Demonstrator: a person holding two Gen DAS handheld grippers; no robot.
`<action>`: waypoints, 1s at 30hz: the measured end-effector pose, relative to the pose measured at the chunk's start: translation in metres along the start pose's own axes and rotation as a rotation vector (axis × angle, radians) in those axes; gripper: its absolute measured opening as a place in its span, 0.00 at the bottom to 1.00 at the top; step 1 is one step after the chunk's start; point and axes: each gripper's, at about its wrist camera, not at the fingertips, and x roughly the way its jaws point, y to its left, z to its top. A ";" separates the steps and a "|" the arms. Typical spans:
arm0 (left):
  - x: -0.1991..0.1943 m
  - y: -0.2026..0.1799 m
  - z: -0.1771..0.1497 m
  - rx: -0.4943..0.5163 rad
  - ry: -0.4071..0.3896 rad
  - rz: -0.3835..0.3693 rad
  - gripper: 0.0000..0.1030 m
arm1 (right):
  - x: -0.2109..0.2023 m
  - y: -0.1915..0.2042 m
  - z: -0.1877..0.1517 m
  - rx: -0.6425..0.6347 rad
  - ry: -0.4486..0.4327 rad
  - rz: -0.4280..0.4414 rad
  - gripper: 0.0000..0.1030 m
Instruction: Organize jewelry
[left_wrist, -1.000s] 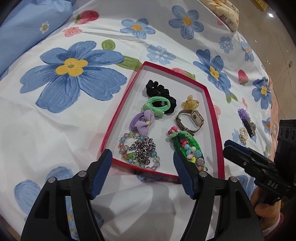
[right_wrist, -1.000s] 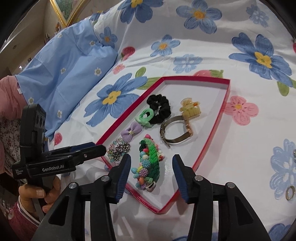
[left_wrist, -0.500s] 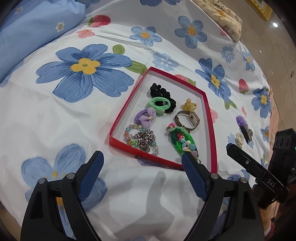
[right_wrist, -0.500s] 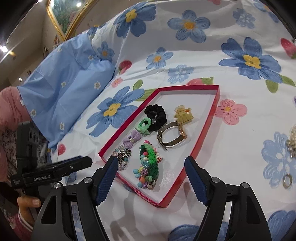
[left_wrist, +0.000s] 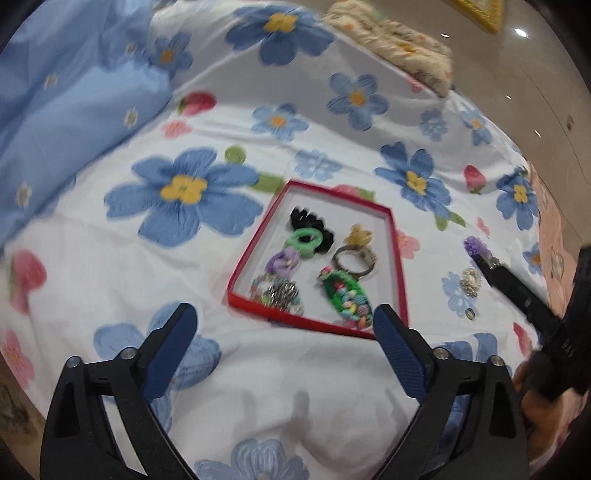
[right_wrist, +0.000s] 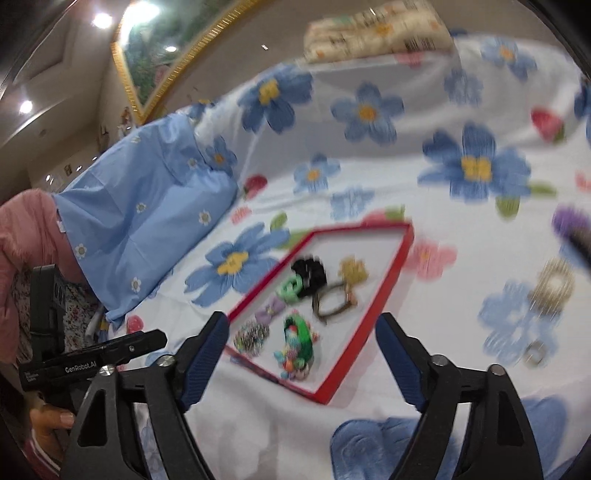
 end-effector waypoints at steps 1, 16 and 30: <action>-0.004 -0.004 0.001 0.016 -0.016 0.007 1.00 | -0.006 0.004 0.005 -0.021 -0.020 -0.001 0.90; 0.012 -0.023 -0.042 0.105 -0.034 0.150 1.00 | -0.005 0.004 -0.044 -0.064 -0.001 -0.102 0.99; 0.010 -0.030 -0.055 0.154 -0.046 0.204 1.00 | 0.003 0.000 -0.068 -0.073 0.050 -0.139 0.99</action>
